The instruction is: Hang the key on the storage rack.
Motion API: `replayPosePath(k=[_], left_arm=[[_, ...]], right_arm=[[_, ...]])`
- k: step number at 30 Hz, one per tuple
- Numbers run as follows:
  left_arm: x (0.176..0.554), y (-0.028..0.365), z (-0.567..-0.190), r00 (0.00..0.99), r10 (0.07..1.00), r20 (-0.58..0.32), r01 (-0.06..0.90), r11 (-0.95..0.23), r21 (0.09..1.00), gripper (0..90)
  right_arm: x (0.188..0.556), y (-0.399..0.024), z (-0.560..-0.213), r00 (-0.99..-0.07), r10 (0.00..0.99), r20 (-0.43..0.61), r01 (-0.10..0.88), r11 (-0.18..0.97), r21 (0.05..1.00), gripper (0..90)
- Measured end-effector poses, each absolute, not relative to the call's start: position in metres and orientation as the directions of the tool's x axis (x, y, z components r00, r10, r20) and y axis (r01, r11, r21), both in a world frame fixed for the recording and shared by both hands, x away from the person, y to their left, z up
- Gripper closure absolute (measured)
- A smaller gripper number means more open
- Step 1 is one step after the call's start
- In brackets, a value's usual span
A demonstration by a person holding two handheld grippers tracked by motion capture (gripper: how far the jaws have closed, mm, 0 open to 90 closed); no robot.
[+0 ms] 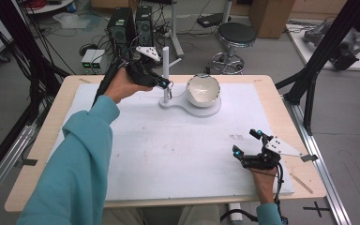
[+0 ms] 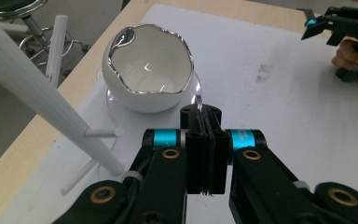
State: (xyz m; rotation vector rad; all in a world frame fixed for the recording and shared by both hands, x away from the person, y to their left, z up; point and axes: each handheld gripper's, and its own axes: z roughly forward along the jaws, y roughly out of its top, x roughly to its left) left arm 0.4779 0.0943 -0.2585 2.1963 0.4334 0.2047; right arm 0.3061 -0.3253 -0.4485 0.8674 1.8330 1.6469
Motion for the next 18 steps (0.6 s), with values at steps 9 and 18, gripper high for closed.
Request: replayPosePath(k=[9,18], left_arm=[[0.497,0.091,-0.267,0.910,0.413,-0.032,0.280,-0.557,0.782,88.6],[0.505,0.093,-0.273,0.898,0.439,-0.036,0.304,-0.557,0.773,88.5]], right_arm=[[0.306,-0.326,-0.448,-0.659,0.752,0.037,0.116,0.053,0.992,0.6],[0.306,-0.326,-0.449,-0.658,0.752,0.037,0.116,0.052,0.992,0.6]])
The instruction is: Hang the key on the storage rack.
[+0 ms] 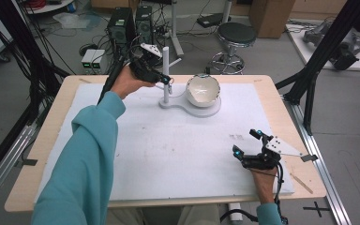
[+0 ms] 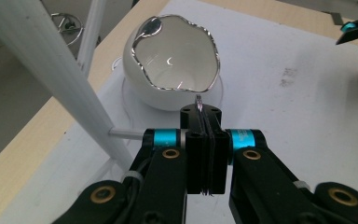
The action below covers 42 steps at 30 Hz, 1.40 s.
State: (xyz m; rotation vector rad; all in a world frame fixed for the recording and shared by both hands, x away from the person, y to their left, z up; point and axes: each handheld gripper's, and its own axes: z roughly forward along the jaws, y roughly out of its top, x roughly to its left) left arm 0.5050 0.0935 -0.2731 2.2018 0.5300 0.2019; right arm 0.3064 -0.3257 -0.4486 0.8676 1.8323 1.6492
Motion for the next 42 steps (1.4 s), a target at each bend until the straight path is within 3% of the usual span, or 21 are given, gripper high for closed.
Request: replayPosePath(k=[42], left_arm=[[0.524,0.103,-0.289,0.876,0.478,-0.066,0.356,-0.548,0.757,88.5]], right_arm=[[0.307,-0.326,-0.449,-0.660,0.751,0.042,0.117,0.048,0.992,0.6]])
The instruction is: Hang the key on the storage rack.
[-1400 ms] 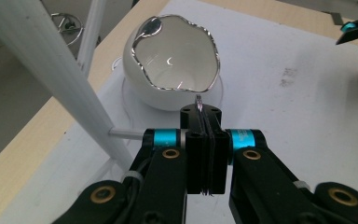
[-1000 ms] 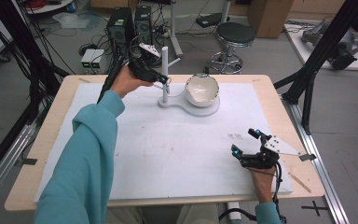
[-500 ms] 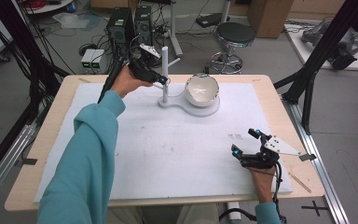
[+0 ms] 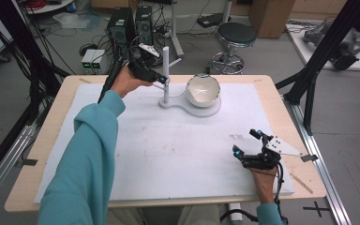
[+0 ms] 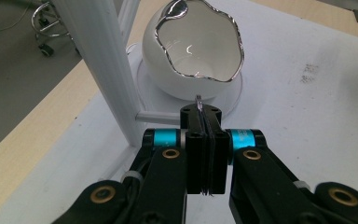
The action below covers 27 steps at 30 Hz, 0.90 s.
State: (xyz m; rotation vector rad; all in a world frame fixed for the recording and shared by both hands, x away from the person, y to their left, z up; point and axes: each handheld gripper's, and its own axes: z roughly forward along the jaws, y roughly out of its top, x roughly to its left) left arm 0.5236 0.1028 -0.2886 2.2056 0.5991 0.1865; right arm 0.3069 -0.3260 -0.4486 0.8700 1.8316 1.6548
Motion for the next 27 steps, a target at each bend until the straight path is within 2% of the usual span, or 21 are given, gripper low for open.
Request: replayPosePath(k=[11,22,27], left_arm=[[0.528,0.105,-0.292,0.866,0.496,-0.067,0.367,-0.539,0.758,88.4],[0.533,0.101,-0.300,0.849,0.527,-0.028,0.368,-0.553,0.747,87.4],[0.531,0.106,-0.302,0.830,0.557,0.023,0.341,-0.539,0.770,75.0]], right_arm=[[0.307,-0.326,-0.449,-0.659,0.751,0.041,0.117,0.048,0.992,0.6],[0.307,-0.326,-0.449,-0.659,0.751,0.039,0.115,0.050,0.992,0.6],[0.307,-0.326,-0.449,-0.659,0.752,0.037,0.116,0.053,0.992,0.6]])
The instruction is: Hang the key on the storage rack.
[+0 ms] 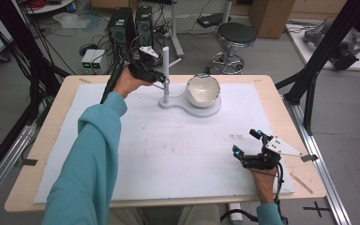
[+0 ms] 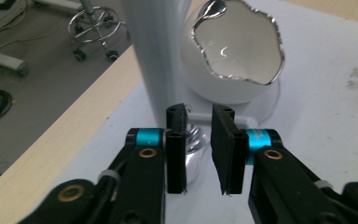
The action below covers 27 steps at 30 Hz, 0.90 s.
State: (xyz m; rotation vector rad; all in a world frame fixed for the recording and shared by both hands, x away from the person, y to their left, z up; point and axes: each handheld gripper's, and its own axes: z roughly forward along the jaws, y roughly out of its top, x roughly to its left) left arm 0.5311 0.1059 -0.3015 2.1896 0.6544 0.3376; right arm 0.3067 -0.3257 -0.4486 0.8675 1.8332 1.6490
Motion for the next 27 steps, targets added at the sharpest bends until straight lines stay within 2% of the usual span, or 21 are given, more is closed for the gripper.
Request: replayPosePath(k=[2,5,10,11,21,27], left_arm=[[0.530,0.110,-0.302,0.822,0.568,0.039,0.331,-0.532,0.779,69.0],[0.526,0.118,-0.301,0.820,0.571,0.039,0.316,-0.509,0.801,53.7],[0.503,0.135,-0.291,0.807,0.591,0.022,0.288,-0.425,0.858,16.3],[0.498,0.138,-0.290,0.805,0.593,0.007,0.284,-0.395,0.874,2.2],[0.407,0.202,-0.288,0.818,0.570,0.082,0.106,-0.288,0.952,1.6],[0.371,0.241,-0.312,0.786,0.616,0.057,0.099,-0.217,0.971,1.6]], right_arm=[[0.307,-0.326,-0.448,-0.658,0.752,0.037,0.117,0.054,0.992,0.6],[0.307,-0.325,-0.448,-0.658,0.752,0.037,0.117,0.054,0.992,0.6],[0.306,-0.325,-0.448,-0.660,0.750,0.044,0.125,0.052,0.991,0.6],[0.306,-0.325,-0.448,-0.660,0.750,0.044,0.125,0.052,0.991,0.6],[0.306,-0.325,-0.448,-0.661,0.749,0.038,0.121,0.056,0.991,0.6],[0.306,-0.325,-0.448,-0.659,0.751,0.031,0.115,0.061,0.991,0.6]])
